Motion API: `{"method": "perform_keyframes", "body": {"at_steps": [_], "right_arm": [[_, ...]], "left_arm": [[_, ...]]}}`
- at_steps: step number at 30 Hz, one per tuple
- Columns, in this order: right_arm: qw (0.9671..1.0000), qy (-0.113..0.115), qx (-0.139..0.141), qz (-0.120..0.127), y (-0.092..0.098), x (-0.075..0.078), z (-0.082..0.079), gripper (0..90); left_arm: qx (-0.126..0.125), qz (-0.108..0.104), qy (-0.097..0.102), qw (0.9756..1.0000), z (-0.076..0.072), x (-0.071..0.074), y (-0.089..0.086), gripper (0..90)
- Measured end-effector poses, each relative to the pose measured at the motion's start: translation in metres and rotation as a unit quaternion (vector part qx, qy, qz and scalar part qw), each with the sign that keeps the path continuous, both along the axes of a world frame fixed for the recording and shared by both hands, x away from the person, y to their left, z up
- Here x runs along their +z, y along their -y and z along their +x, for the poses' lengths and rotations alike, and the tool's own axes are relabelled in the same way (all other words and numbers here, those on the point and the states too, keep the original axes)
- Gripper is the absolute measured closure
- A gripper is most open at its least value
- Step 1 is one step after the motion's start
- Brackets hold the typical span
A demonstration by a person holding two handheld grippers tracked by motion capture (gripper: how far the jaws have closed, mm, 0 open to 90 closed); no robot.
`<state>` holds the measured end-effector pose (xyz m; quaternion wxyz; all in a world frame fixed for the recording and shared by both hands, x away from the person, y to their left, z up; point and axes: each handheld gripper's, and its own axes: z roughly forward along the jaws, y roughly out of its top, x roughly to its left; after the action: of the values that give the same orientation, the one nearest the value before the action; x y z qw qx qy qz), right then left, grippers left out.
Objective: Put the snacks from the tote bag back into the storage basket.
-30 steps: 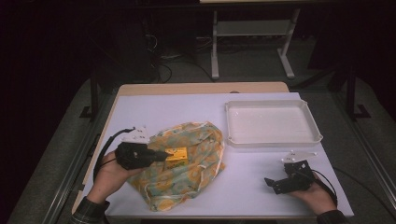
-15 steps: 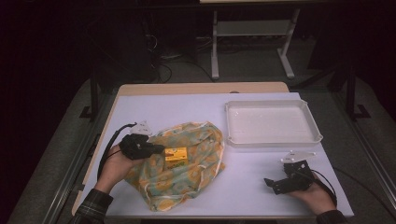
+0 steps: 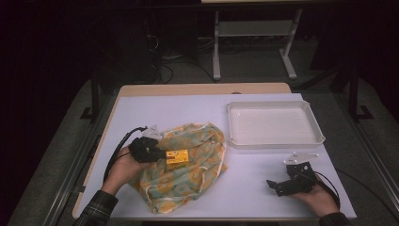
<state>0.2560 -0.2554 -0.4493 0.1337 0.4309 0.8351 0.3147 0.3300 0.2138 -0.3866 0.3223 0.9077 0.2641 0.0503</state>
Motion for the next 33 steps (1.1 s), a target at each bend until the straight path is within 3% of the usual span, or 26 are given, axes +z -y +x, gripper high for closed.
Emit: {"method": "perform_keyframes", "body": {"at_steps": [5,17,21,25,33], "right_arm": [[1.0000,0.004,0.004,-0.001,0.000,0.000,0.001,0.0],[1.0000,0.004,0.006,-0.001,0.000,0.000,0.001,0.0],[1.0000,0.002,0.004,-0.001,0.000,0.000,0.001,0.0],[1.0000,0.003,0.004,-0.001,0.000,0.000,0.001,0.0],[1.0000,0.002,0.004,-0.001,0.000,0.000,0.002,0.0]], "left_arm": [[-0.008,0.023,0.001,0.9997,-0.002,-0.002,0.002,89.9],[-0.034,0.041,-0.004,0.9986,-0.005,-0.004,0.006,89.9],[-0.045,0.037,-0.013,0.9982,-0.008,-0.003,0.005,89.9],[-0.056,0.050,-0.023,0.9969,-0.010,-0.003,0.002,89.9],[-0.045,0.045,-0.029,0.9976,-0.013,-0.005,-0.005,89.6]]}}
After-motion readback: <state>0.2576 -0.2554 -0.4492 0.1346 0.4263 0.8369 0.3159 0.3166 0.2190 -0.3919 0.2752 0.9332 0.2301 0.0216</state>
